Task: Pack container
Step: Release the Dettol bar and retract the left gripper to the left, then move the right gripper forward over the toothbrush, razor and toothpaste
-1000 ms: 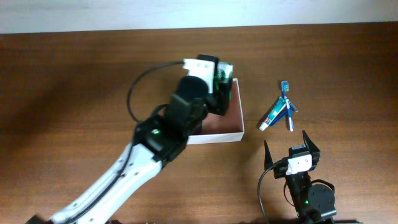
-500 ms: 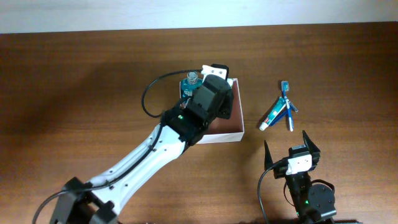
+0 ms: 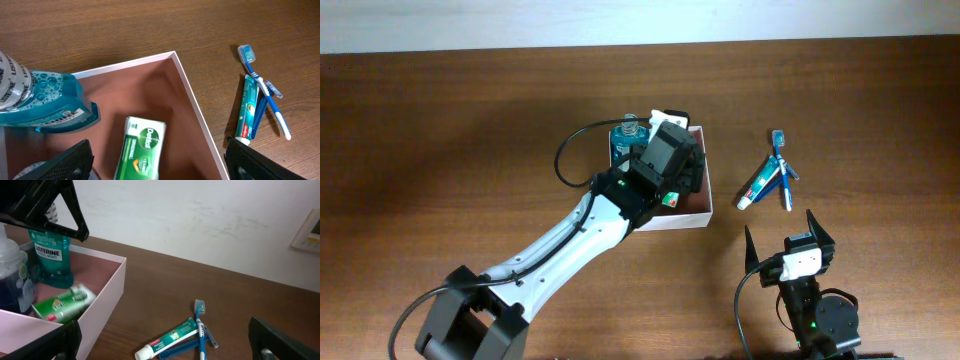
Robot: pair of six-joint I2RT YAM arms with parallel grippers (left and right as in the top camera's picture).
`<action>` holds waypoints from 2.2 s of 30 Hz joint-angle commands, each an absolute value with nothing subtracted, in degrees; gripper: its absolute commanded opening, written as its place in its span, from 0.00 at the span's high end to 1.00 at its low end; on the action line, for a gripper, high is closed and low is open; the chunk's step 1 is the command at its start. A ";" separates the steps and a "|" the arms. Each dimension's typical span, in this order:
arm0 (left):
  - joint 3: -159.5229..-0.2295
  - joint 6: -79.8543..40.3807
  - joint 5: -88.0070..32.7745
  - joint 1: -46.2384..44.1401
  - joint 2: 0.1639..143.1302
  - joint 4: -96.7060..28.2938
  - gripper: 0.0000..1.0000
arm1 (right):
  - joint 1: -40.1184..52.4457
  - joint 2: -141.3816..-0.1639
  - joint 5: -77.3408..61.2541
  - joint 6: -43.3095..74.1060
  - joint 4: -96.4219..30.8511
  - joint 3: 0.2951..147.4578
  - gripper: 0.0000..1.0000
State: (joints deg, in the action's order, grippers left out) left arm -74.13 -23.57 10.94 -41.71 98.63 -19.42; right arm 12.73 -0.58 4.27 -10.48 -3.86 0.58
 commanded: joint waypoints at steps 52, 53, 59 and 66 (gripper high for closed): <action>-79.92 -21.12 35.35 -12.95 78.54 -50.85 0.01 | 12.34 -11.44 2.96 -15.77 -12.78 20.75 0.01; -79.92 -21.12 35.35 -12.95 78.54 -50.85 0.01 | 12.34 -14.20 3.77 -16.53 -14.39 23.29 0.01; -79.92 -21.12 35.35 -12.95 78.54 -50.85 0.01 | 12.29 -38.17 5.02 -18.28 -30.20 44.56 0.01; -79.92 -21.12 35.35 -12.95 78.54 -50.85 0.01 | 12.29 -58.33 -0.64 -19.05 -35.75 59.13 0.02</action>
